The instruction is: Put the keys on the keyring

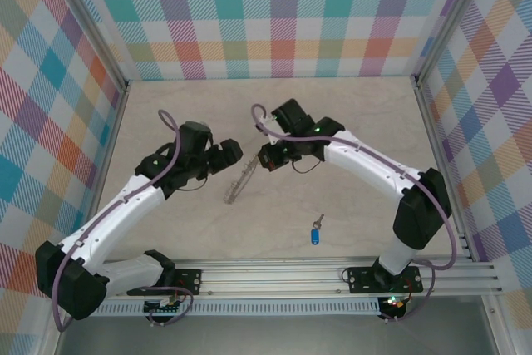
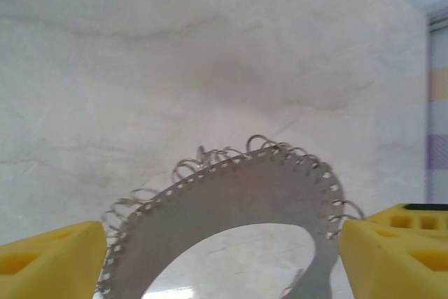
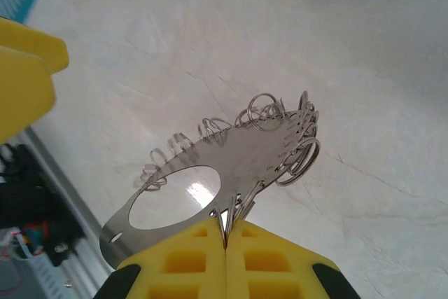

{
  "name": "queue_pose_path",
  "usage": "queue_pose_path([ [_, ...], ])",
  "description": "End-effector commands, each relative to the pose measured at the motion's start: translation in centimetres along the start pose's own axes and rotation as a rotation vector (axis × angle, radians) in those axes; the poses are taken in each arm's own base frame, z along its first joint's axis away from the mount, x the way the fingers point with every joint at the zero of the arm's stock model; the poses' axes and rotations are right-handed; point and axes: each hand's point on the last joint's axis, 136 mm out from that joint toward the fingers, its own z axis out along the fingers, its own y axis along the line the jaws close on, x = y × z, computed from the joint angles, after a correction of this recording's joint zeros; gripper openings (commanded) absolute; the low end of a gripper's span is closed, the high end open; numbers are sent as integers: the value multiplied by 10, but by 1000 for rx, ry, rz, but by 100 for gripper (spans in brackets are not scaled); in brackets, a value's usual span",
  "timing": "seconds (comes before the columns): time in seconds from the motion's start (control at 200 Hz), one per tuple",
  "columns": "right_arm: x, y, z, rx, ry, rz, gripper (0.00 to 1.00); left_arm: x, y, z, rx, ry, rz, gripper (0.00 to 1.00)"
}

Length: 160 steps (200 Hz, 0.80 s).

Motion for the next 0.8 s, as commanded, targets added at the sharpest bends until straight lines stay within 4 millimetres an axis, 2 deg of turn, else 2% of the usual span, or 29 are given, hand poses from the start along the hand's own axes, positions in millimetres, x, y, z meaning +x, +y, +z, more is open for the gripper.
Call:
queue_pose_path([
  [0.0,-35,26,-36,-171,-116,1,0,-18,-30,-8,90,4,9,79],
  [0.19,-67,23,-70,-235,-207,7,0,-41,-83,-3,248,16,25,57],
  [0.28,-80,20,-85,-274,-248,34,0,-47,-99,1,293,24,44,47],
  [0.335,-87,21,-95,-299,-264,41,0,-51,-106,2,311,28,53,46],
  [0.45,-97,25,-111,-326,-288,10,0,-58,-122,0,350,33,92,50],
  [0.56,-101,22,-112,-306,-285,16,0,-63,-129,-1,355,55,125,60],
  [0.68,-105,17,-112,-279,-293,38,0,-69,-128,-5,337,54,150,73],
  [0.795,-107,10,-105,-253,-293,56,0,-77,-122,-13,325,24,147,81],
])
